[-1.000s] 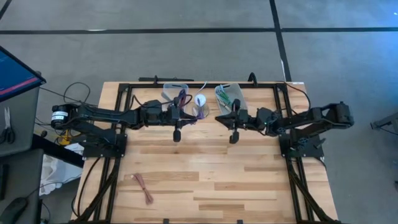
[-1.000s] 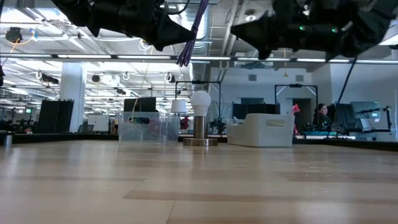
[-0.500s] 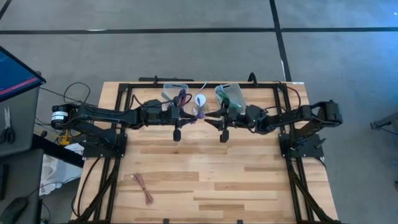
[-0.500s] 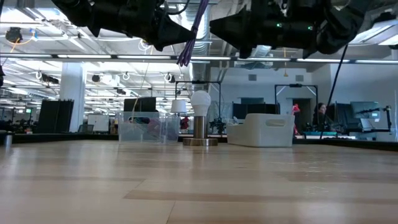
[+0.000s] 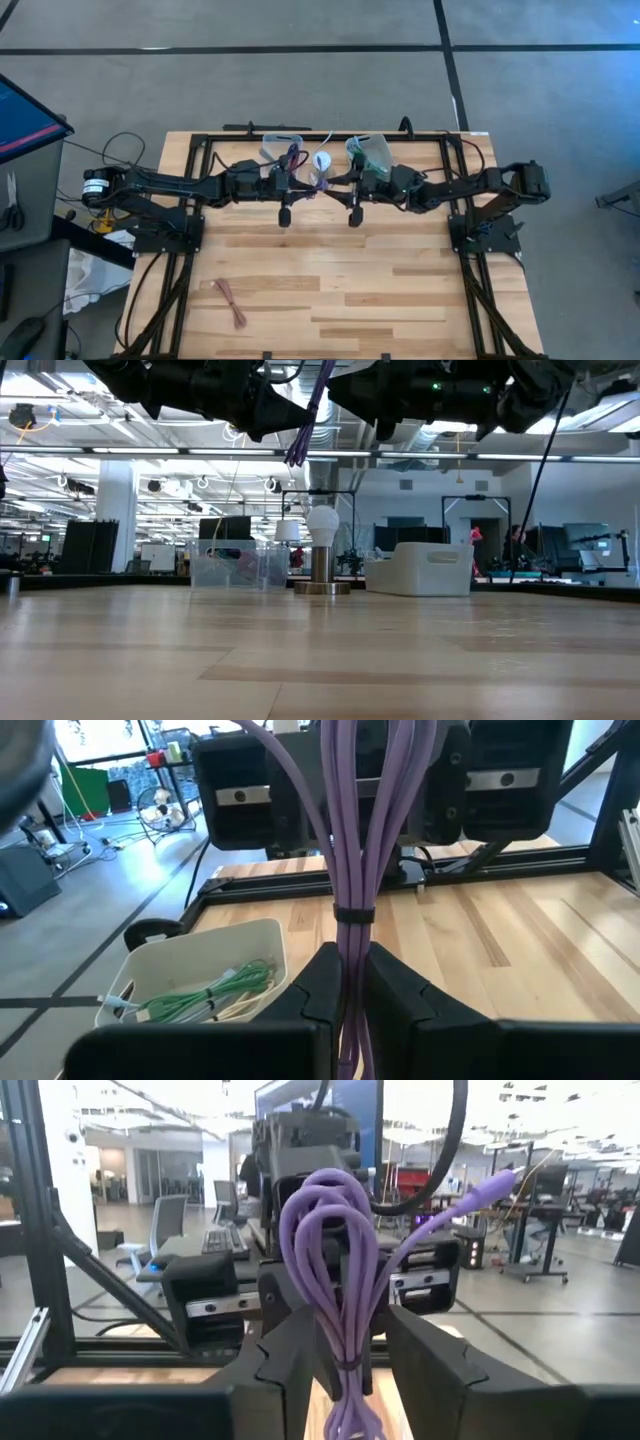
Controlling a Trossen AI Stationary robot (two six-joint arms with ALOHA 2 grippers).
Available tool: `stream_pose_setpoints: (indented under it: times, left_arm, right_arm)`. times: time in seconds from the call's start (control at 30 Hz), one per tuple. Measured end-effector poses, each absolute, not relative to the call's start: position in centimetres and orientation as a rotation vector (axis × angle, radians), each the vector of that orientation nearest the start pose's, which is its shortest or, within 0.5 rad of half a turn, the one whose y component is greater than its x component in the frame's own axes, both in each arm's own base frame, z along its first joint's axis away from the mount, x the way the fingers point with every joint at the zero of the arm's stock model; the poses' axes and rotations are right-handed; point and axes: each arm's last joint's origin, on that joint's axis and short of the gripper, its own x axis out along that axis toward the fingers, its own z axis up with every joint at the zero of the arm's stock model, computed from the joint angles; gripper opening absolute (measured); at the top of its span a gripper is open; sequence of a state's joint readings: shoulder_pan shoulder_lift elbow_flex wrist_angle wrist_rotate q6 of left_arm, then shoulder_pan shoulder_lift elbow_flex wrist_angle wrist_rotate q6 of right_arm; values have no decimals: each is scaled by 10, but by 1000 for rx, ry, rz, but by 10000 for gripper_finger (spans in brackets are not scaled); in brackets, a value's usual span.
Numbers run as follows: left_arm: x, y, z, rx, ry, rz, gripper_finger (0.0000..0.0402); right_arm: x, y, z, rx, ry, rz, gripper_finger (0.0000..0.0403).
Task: Pick & Place USB Port
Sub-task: Put the purple charger cable into the gray bin
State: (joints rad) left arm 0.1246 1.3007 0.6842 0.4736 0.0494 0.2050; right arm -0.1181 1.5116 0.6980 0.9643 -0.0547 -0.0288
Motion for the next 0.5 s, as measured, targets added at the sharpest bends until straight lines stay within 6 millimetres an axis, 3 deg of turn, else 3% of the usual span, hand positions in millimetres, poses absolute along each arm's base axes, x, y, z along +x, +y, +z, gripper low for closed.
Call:
stream_pose_setpoints:
  times: [0.27, 0.5]
  left_arm:
    - [278, 33, 252, 189, 142, 62, 25]
    - [278, 33, 252, 189, 143, 61, 25]
  right_arm:
    - [316, -36, 252, -44, -118, -67, 109]
    - [319, -36, 246, -42, -76, -66, 108]
